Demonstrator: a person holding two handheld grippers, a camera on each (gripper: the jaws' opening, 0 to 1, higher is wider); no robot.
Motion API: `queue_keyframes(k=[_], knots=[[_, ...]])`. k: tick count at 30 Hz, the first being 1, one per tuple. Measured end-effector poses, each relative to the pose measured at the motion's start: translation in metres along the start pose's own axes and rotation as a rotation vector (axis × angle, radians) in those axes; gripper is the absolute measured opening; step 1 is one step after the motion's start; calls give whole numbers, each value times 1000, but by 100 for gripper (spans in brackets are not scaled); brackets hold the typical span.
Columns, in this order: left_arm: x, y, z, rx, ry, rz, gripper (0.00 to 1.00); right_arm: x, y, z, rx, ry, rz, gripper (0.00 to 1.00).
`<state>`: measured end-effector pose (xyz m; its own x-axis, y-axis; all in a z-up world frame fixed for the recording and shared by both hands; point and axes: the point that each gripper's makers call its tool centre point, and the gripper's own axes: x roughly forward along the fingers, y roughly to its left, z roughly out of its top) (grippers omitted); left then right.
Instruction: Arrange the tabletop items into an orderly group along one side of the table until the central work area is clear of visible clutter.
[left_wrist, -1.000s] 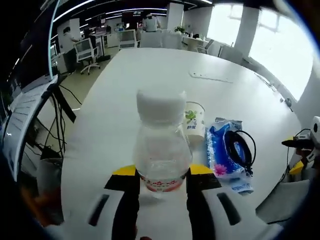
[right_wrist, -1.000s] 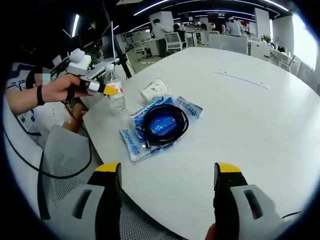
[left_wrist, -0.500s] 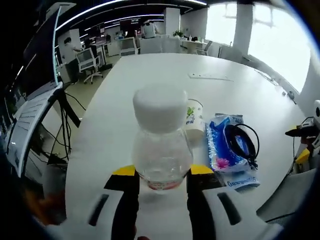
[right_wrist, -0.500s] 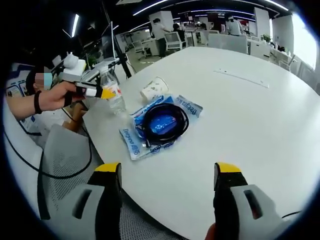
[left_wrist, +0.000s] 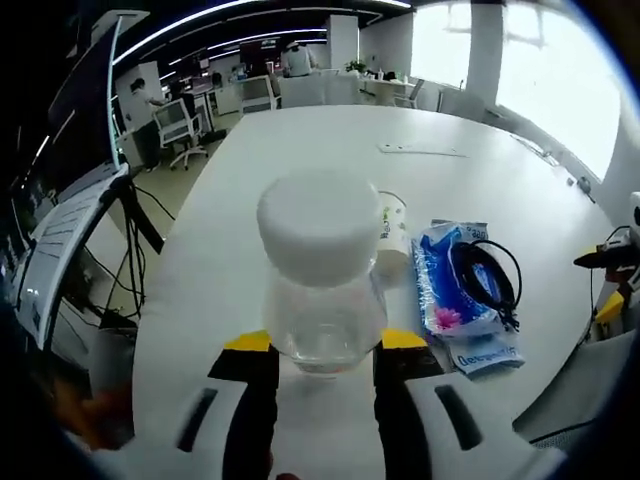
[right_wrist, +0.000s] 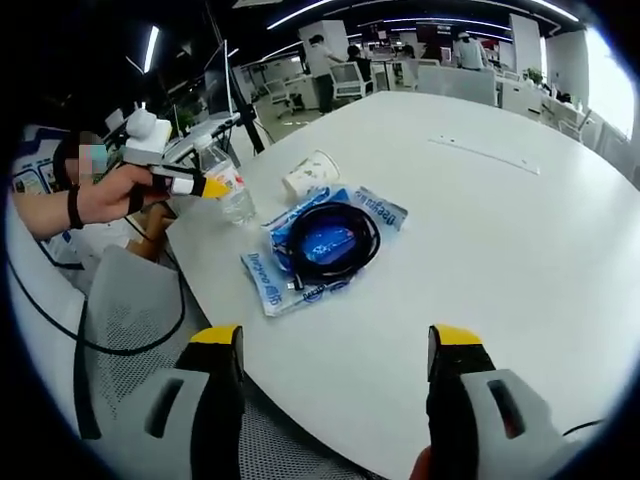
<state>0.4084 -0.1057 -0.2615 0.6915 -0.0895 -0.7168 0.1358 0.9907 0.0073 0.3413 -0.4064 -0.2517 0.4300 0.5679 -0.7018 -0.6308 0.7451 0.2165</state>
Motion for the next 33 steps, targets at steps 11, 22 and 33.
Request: queue_keyframes(k=[11,22,33], knots=[[1,1,0,0,21,-9,36,3,1,0,-2,7,3,75],[0,1,0,7,29,-40,37,8,6,0,-2,10,16,75],[0,0,14,74,-12,-95,44,8,2,-1,11,4,8,75]])
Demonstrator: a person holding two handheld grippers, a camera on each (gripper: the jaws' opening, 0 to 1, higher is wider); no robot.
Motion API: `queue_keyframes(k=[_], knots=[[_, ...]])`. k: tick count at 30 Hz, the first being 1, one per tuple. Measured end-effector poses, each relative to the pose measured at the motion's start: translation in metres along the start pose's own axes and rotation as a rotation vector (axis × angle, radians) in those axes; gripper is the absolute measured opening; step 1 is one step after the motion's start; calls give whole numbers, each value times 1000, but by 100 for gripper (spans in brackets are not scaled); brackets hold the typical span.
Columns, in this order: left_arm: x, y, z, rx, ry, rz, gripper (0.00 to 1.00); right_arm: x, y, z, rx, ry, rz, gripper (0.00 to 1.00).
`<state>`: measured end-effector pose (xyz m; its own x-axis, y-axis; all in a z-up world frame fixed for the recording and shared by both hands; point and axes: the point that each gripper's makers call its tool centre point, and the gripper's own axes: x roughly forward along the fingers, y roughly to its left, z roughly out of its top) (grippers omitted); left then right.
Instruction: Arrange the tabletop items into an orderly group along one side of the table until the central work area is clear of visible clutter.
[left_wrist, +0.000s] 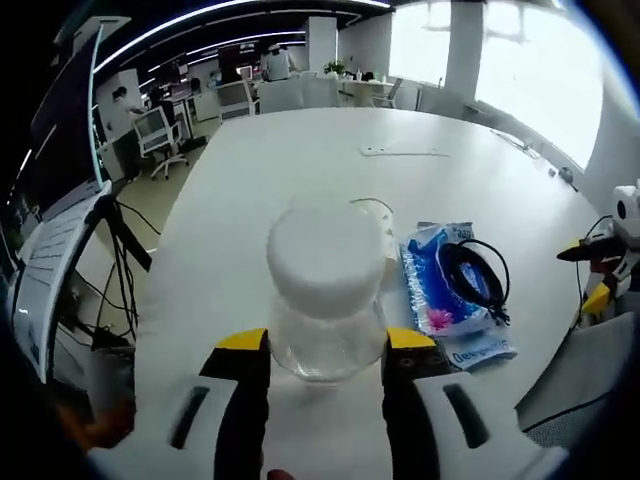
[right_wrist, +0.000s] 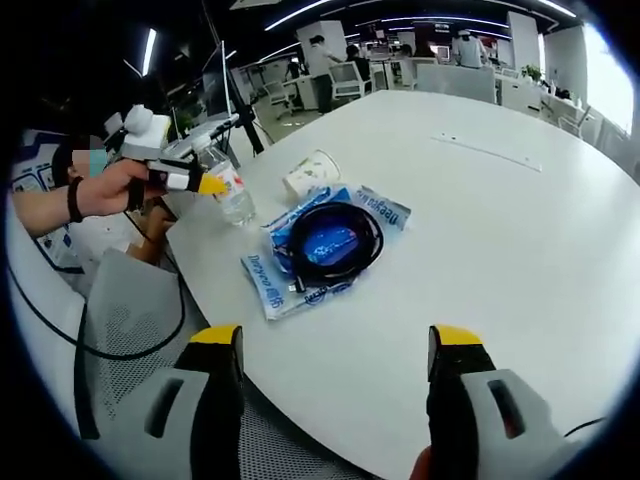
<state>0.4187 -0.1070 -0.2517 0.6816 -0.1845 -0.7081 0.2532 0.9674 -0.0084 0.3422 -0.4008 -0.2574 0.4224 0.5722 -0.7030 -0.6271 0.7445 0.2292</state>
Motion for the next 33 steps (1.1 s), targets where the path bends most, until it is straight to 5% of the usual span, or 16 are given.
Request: queue_keyframes(k=[4,12,33], knots=[[0,-6,3,-5,-8,-52,46,0,0,-2,3,0,1,75],[1,-3,2,45,4,-54,41,-2,-3,-5,14,0,-3,75],[6,3,7,31,-8,-16,41,-5,-3,-13,35,1,-7,75]])
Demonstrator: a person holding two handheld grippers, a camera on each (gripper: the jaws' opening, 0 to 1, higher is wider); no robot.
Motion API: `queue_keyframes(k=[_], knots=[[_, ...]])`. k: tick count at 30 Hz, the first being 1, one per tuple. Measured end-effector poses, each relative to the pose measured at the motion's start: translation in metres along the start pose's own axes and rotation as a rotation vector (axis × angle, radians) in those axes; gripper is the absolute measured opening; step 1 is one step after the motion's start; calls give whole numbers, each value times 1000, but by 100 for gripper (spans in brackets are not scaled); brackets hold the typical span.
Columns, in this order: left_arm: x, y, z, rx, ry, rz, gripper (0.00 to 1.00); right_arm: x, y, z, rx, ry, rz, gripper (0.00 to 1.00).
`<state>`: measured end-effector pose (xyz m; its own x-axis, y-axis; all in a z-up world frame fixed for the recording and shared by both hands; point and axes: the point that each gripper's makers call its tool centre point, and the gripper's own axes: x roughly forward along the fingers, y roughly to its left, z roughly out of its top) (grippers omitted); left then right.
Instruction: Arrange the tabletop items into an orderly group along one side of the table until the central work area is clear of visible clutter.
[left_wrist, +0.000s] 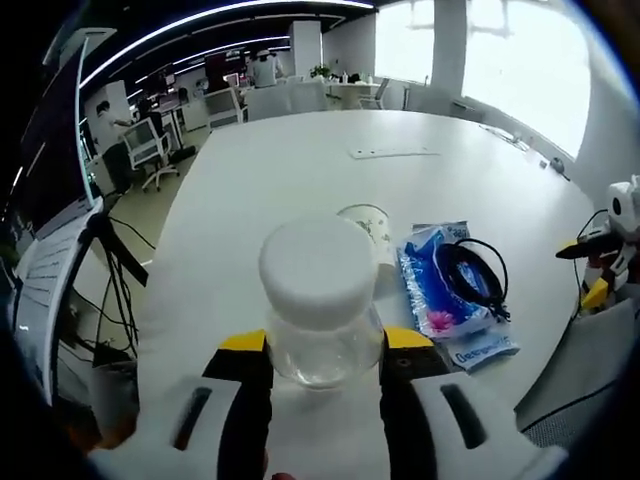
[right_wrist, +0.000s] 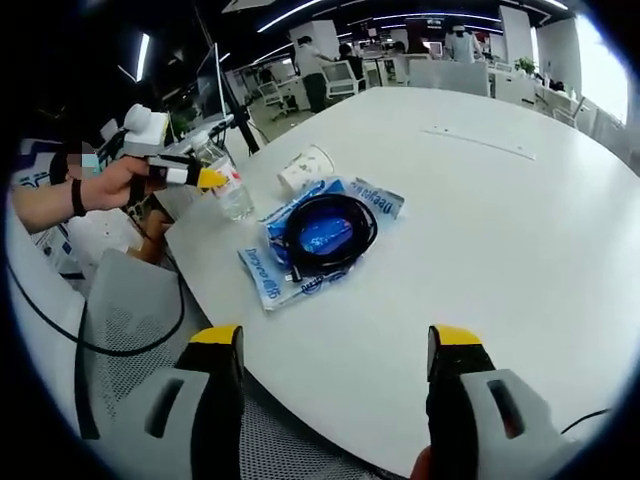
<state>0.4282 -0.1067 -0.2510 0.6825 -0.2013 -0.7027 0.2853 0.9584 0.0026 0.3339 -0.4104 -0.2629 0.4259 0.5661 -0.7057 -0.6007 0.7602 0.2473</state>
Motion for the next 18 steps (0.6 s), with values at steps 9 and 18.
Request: queue_keyframes(k=[9,18], knots=[[7,4,8,0,-4,3,41,-4,-3,-5,14,3,-9,74],[16,7,17,6,-2,-1,41,-5,-5,-7,30,1,-18,74]])
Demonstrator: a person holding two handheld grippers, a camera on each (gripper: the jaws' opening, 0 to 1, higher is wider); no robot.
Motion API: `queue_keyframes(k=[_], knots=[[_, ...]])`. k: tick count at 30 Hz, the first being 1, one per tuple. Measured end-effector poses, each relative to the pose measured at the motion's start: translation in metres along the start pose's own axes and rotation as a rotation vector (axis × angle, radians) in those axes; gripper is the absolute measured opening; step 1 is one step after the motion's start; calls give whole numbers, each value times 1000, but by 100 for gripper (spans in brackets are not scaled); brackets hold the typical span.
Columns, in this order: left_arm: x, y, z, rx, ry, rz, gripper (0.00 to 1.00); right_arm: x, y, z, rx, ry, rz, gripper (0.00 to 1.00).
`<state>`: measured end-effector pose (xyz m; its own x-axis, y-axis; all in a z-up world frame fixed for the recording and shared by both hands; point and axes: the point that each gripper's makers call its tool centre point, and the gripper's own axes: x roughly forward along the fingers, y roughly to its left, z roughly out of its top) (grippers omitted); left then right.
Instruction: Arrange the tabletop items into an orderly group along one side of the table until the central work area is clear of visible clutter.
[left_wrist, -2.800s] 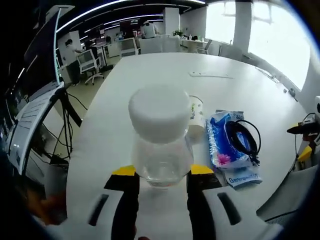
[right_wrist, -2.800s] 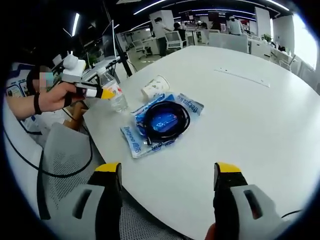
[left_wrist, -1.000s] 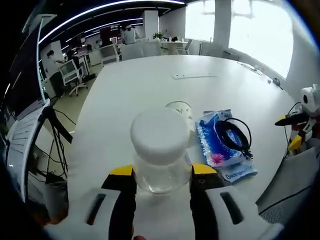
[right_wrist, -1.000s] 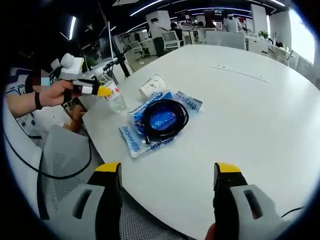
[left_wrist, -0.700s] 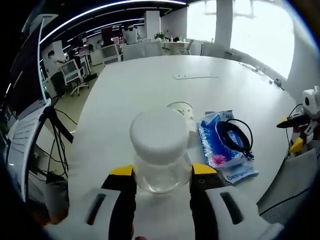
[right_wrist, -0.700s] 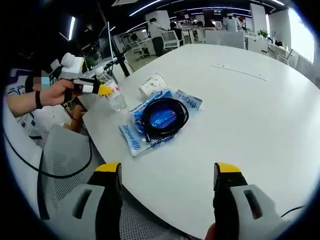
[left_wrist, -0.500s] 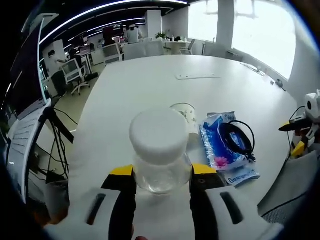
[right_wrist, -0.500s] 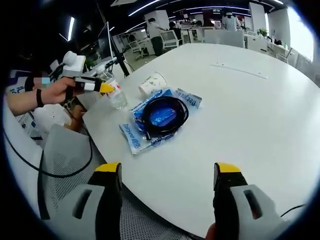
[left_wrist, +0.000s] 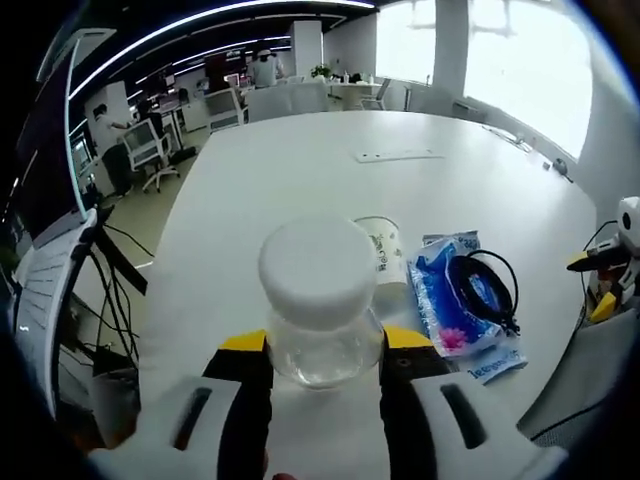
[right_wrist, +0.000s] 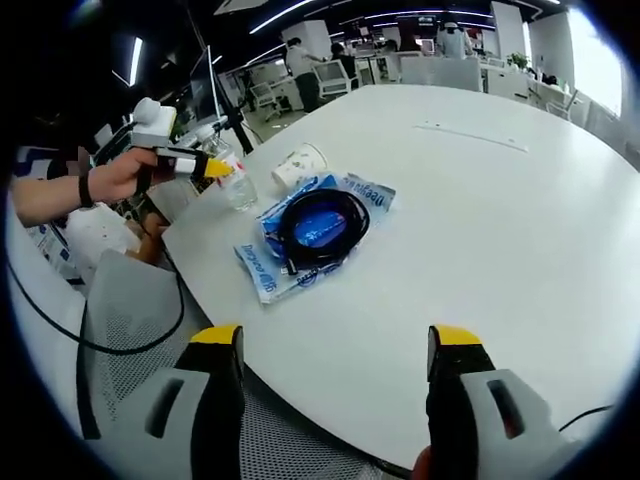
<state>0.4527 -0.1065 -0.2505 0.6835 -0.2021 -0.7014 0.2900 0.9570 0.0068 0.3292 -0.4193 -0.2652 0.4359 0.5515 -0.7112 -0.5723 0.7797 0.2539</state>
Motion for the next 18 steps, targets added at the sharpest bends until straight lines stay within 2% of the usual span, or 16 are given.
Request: queue_keyframes(k=[18], knots=[[21,6,21,6,-1,6,41,0,0,2,-1,-1,-3,74]])
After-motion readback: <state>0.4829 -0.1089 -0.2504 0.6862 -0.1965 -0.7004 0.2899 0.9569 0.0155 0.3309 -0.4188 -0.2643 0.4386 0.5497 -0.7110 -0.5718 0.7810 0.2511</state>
